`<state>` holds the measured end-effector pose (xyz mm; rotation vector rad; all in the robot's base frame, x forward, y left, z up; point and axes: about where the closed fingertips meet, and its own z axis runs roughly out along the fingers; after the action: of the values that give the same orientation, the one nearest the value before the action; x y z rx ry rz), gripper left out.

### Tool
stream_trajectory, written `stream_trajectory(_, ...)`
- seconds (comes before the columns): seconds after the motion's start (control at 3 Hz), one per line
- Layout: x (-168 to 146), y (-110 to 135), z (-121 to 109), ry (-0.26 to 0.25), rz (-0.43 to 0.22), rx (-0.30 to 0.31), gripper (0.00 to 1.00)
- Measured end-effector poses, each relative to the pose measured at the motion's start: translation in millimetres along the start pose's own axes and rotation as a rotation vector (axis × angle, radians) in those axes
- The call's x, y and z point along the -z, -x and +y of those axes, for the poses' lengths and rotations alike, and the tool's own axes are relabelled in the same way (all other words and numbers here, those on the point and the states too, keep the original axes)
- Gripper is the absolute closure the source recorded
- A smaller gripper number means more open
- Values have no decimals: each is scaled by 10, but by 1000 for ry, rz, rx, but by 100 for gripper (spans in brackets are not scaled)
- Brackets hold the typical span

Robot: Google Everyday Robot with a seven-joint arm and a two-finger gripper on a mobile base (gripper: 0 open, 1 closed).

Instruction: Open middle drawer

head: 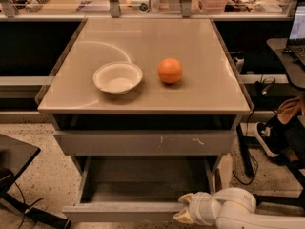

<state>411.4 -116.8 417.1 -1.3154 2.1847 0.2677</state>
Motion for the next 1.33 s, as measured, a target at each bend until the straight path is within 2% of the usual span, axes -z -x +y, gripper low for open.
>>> stream_trajectory(1.33,84,-73,92,-26,-7,3,100)
